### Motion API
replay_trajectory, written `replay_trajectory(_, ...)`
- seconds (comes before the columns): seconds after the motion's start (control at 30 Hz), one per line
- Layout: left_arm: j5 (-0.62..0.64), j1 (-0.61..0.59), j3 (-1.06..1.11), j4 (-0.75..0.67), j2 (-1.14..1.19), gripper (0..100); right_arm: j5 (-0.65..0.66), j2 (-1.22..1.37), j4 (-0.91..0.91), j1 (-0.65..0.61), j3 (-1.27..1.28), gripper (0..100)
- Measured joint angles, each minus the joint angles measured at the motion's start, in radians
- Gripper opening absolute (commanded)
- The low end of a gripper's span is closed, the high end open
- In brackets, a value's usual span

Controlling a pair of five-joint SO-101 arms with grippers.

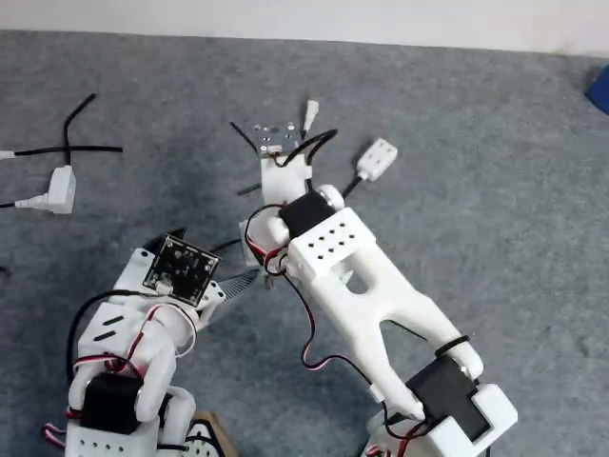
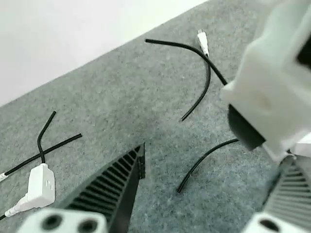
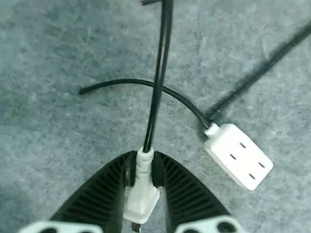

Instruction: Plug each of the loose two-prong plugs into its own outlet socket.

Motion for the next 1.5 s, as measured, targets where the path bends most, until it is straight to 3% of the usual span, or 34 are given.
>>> replay_trajectory(0.37, 0.005, -0.002, 0.152, -0.124, -0.006, 39, -0.003, 0.002, 0.075, -0.107, -0.051, 0.5)
replay_trajectory(0.7, 0.006, 0.002, 0.161, -0.146, -0.009, 39, 0.029, 0.003, 0.339, -0.107, -0.325, 0.5)
replay_trajectory(1.17, 0.006, -0.021, 0.163, -0.146, -0.008, 39, 0.146, 0.003, 0.439, -0.040, -0.354, 0.5)
replay_trajectory(1.5, 0.002, -0.044, 0.167, -0.146, 0.005, 39, 0.153, 0.002, 0.433, -0.008, -0.354, 0.5)
